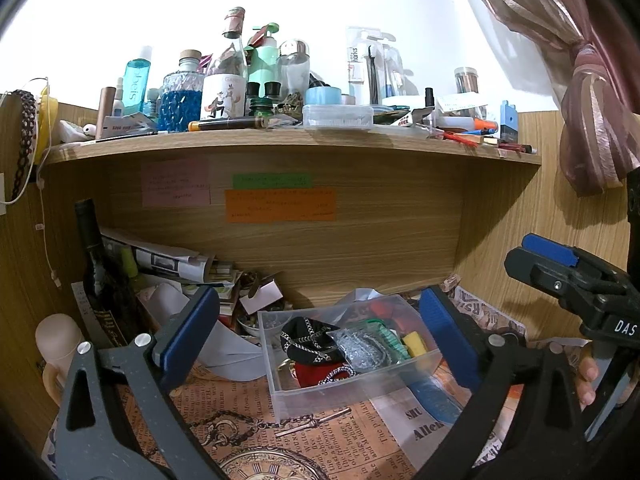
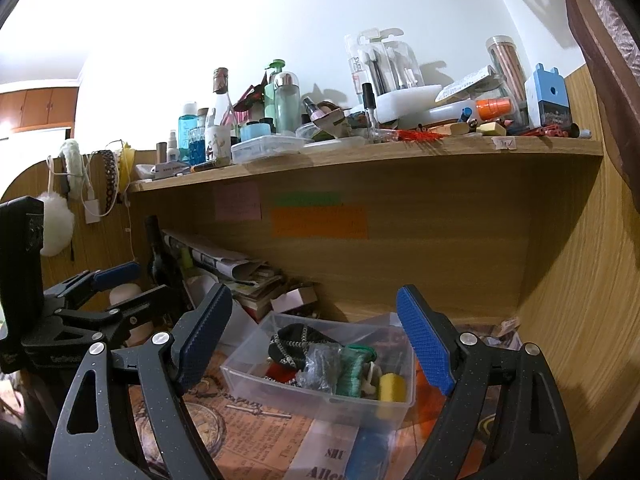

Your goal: Organize soft objects

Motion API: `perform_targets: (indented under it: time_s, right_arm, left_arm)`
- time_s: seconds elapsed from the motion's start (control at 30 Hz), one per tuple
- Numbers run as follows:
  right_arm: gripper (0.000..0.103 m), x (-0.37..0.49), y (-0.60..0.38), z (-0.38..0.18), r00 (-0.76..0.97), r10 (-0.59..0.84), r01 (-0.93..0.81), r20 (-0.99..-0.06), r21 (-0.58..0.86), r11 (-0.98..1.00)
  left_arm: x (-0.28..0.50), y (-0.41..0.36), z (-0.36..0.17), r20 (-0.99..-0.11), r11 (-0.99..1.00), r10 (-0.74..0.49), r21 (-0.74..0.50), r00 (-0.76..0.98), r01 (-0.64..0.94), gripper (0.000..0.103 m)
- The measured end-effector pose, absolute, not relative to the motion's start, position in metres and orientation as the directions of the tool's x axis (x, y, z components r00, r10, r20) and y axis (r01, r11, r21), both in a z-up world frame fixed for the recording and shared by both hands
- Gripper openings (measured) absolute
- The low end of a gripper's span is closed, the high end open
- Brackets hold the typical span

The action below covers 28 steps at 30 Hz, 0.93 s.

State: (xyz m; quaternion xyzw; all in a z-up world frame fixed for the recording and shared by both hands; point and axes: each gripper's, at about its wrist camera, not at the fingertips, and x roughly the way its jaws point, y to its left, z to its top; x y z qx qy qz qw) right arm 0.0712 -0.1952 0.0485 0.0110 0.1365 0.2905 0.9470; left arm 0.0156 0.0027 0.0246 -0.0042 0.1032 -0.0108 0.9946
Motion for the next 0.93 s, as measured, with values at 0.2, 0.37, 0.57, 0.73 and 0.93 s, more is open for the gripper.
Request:
perform_targets:
  time_s: [0.2, 0.37, 0.57, 0.73, 0.93]
  right_arm:
    - [0.089, 0.072, -0.1952, 0.0479, 0.796, 0.55, -0.542, -0.252, 0.106, 0.833]
    - [0.103, 0.0716, -0.1952, 0.0471, 0.801, 0.544, -0.534, -0.249, 0.114, 0.838]
    - [0.103, 0.0727, -0.1946, 0.0462, 0.801, 0.542, -0.532, -0.256, 0.111, 0.839]
    - [0.103, 0.0744, -0.1942, 0.045, 0.798, 0.542, -0.532, -0.262, 0.115, 0.839]
    - [0.103, 0.0782, -0.1939, 0.0401, 0.796, 0.538, -0.527, -0.278, 0.12, 0.841]
  left_arm:
    - [0.0191, 0.005, 0.0222, -0.214, 0.999, -0.036, -0.011, 0.976, 0.034, 0.103]
    - [0.0204, 0.0059, 0.021, -0.219, 0.999, -0.052, -0.013, 0.974, 0.05, 0.103]
    - [0.0227, 0.0063, 0.0191, -0.229, 0.998, -0.06, -0.014, 0.972, 0.058, 0.103]
    - [0.024, 0.0053, 0.0175, -0.233, 0.998, -0.063, -0.017, 0.97, 0.061, 0.103]
    - [0.0256, 0.0033, 0.0154, -0.241, 0.998, -0.065, -0.021, 0.968, 0.061, 0.103]
